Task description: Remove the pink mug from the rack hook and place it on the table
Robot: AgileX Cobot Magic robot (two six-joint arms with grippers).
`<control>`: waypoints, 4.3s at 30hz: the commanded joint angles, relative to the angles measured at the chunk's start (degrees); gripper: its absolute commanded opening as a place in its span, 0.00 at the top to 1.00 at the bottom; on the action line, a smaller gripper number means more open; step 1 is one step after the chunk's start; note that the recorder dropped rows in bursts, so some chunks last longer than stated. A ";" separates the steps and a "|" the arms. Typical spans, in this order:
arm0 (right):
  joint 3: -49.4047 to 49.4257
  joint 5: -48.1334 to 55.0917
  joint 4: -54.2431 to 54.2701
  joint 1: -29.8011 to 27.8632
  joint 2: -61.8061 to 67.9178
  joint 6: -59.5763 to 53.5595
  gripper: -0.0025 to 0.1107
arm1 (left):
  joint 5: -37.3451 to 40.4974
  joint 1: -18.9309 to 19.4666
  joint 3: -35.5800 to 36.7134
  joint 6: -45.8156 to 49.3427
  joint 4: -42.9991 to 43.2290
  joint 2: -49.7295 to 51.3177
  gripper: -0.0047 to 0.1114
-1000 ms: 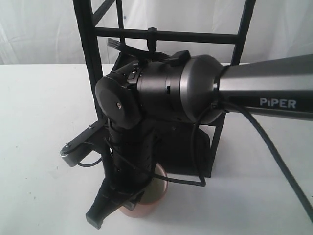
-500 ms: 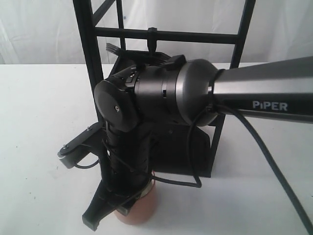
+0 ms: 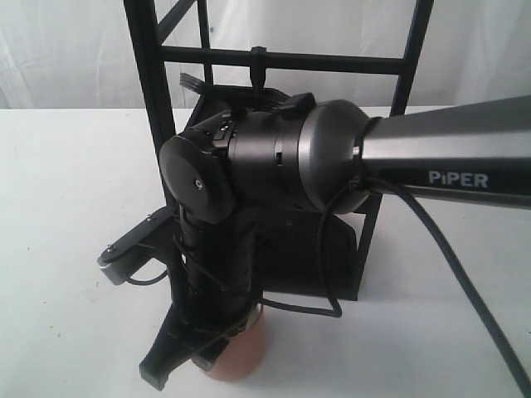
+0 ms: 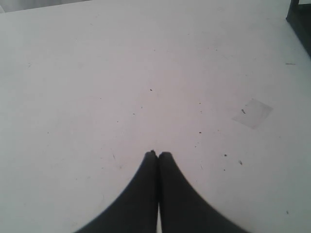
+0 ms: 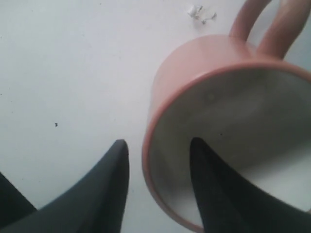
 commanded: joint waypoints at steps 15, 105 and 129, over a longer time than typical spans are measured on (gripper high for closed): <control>-1.16 -1.39 -0.75 -0.26 -6.50 -0.32 0.58 | -0.11 -0.19 0.22 -0.50 -0.07 -0.23 0.96; 61.05 -62.78 -41.91 -62.54 -108.98 42.46 0.98 | -0.11 -0.19 0.22 -0.50 -0.07 -0.23 0.96; 80.52 -56.75 7.21 -56.69 -108.98 -0.70 0.98 | -0.11 -0.19 0.22 -0.50 -0.07 -0.23 0.96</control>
